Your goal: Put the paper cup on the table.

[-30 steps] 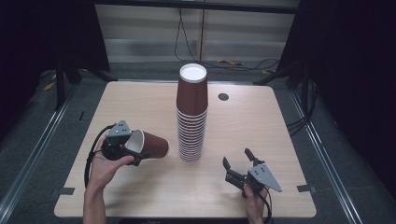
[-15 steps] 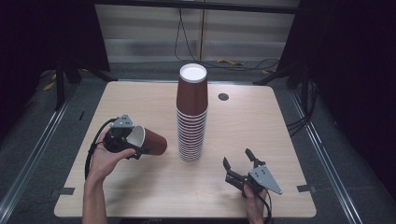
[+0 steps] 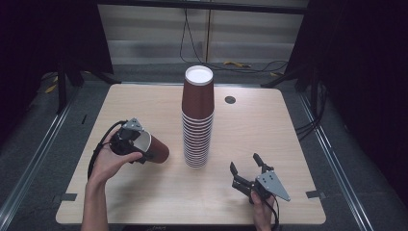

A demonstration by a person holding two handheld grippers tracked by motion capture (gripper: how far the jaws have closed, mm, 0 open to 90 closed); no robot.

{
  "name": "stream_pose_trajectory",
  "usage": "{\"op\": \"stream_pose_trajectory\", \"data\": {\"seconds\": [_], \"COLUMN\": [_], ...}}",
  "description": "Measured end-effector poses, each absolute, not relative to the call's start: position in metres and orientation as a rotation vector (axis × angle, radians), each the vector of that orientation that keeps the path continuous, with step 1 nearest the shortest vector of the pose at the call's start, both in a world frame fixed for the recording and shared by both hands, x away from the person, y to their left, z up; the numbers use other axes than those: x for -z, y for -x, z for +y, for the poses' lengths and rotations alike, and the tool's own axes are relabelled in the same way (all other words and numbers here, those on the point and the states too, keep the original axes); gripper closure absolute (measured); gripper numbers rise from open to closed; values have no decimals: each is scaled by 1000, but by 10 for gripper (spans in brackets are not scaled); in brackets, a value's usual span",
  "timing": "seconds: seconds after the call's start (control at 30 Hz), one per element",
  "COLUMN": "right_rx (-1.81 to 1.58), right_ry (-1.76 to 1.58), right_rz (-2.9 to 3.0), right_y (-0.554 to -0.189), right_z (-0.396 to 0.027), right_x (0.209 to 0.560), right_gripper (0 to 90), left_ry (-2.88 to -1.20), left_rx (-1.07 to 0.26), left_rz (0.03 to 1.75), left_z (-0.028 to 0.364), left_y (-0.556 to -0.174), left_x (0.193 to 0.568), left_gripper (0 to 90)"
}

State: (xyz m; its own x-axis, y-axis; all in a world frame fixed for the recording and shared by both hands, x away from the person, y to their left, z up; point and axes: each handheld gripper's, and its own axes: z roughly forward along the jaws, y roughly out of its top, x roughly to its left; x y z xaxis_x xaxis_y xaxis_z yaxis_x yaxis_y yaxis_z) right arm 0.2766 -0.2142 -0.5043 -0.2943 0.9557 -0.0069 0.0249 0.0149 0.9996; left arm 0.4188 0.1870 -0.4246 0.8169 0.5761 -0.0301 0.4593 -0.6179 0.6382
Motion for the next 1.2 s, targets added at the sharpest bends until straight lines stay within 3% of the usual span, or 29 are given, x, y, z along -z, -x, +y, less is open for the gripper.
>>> {"op": "stream_pose_trajectory", "data": {"seconds": [0.3, 1.2], "right_rx": [-1400, -1408], "right_ry": [-1068, -1067], "right_rz": [1454, 1452], "right_y": [-277, -277], "right_z": [-214, -215], "right_x": [504, 504], "right_gripper": [130, 130], "left_ry": [-2436, -2295], "left_rx": [-238, -291], "left_rz": [748, 721], "left_z": [173, 144], "left_y": [-429, -438], "left_x": [425, 444], "left_gripper": [25, 56]}}
